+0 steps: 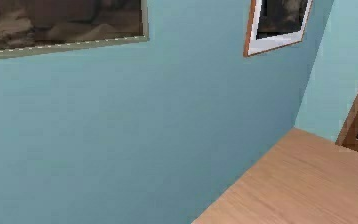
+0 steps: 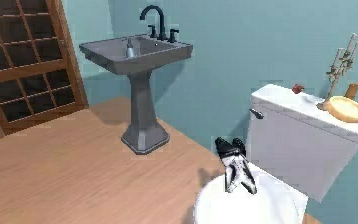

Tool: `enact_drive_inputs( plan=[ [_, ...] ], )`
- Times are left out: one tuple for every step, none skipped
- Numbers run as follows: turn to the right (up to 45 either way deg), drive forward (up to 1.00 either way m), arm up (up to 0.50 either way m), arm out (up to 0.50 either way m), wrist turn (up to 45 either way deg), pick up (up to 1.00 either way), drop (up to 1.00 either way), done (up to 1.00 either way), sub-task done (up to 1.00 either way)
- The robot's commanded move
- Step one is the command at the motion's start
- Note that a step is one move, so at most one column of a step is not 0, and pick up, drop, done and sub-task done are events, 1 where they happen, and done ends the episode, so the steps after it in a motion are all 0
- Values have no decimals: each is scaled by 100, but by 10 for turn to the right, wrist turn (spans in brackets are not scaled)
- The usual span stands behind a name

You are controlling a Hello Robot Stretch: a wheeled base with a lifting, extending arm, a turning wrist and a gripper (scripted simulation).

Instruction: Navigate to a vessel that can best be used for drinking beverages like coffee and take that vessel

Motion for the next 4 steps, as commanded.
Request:
enact_drive_inputs(
  plan=[
    [0,20,0,0,0,0,0,0,0],
    [-450,0,0,0,0,0,0,0,0],
    [-450,0,0,0,0,0,0,0,0],
    [-450,0,0,0,0,0,0,0,0]
  ],
)
